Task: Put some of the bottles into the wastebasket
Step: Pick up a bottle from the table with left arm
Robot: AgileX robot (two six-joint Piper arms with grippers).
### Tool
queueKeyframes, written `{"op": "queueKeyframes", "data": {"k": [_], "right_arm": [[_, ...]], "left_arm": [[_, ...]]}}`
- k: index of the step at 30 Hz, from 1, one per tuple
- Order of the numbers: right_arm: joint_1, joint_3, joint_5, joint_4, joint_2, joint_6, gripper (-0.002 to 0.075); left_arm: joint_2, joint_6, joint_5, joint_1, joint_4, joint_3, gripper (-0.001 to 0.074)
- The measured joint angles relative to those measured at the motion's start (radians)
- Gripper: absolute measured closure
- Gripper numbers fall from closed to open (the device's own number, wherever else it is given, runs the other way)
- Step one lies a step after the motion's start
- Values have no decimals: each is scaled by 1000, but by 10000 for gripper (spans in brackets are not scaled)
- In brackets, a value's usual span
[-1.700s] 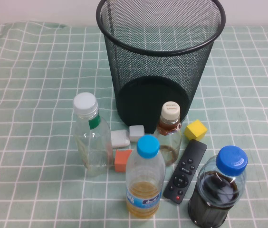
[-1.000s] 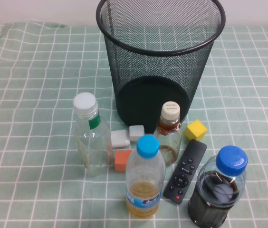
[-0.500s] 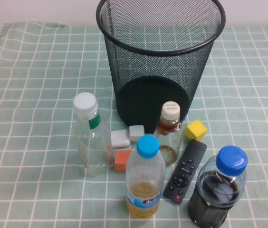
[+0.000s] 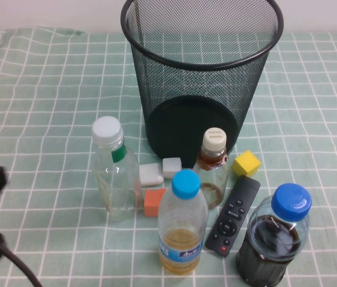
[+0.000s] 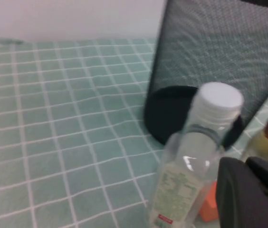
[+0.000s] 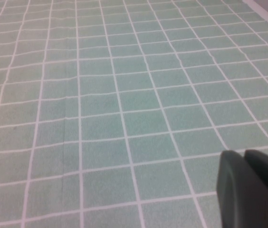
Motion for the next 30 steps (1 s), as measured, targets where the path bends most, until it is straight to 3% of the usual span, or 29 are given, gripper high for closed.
{"op": "queueKeyframes", "data": {"k": [3,8,17,23,26,30], "right_arm": [[0,0,0,0,0,0,733],[0,0,0,0,0,0,733],[0,0,0,0,0,0,733],[0,0,0,0,0,0,733],[0,0,0,0,0,0,733],[0,0,0,0,0,0,733]], "left_arm": [[61,14,-71,-152,63,-4,740],[163,21,-234,-262,81,-4,739],[316,24,-524,-279,92,36,739],[332,-165,-863,-288,344,216,724],[361,-259,-929,-289,425,247,610],[428,-335,-1027,-289,456,249,310]]}}
